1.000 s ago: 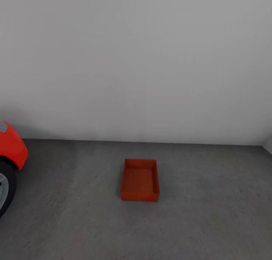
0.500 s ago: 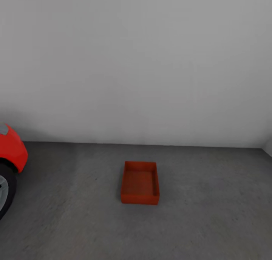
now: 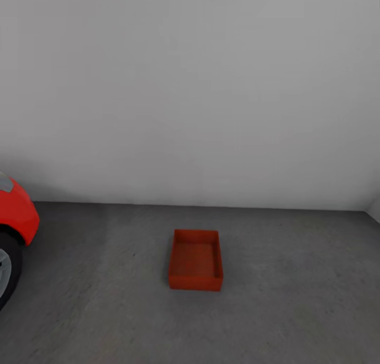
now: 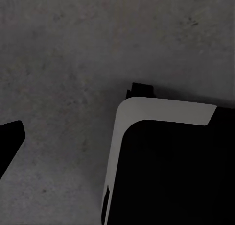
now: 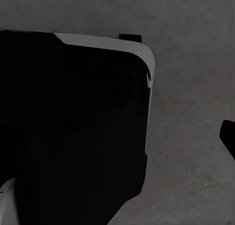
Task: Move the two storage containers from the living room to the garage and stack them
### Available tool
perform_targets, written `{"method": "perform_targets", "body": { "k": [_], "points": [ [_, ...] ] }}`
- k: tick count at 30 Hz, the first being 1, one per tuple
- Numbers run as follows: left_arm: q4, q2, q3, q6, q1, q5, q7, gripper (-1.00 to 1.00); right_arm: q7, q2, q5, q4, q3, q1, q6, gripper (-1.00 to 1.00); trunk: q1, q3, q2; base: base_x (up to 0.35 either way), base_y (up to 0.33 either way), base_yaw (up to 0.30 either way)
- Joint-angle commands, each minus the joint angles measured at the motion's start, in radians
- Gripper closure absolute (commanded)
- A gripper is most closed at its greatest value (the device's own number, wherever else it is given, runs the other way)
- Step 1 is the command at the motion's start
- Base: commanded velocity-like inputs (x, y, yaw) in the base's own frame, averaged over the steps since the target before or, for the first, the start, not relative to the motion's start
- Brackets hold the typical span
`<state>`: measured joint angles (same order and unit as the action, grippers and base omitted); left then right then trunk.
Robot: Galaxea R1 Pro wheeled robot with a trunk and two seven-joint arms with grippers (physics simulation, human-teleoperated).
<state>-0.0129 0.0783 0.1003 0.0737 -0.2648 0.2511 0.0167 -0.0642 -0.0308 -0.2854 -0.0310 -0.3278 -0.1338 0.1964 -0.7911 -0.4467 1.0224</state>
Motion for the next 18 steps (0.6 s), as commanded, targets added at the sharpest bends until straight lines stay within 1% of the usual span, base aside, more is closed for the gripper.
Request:
{"method": "perform_targets", "body": {
  "k": [1, 18],
  "points": [
    [0.001, 0.0, 0.009, 0.003, -0.001, 0.008, 0.002, -1.0, -0.006, 0.0, -0.011, -0.003, -0.006, -0.001, 0.006, -1.0, 0.0, 0.001, 0.001, 0.0, 0.0, 0.0],
    [0.001, 0.0, 0.009, 0.003, -0.001, 0.008, 0.002, -1.0, -0.006, -0.001, -0.011, -0.003, -0.006, -0.001, 0.006, -1.0, 0.0, 0.028, 0.001, 0.0, 0.0, 0.0]
  ]
}}
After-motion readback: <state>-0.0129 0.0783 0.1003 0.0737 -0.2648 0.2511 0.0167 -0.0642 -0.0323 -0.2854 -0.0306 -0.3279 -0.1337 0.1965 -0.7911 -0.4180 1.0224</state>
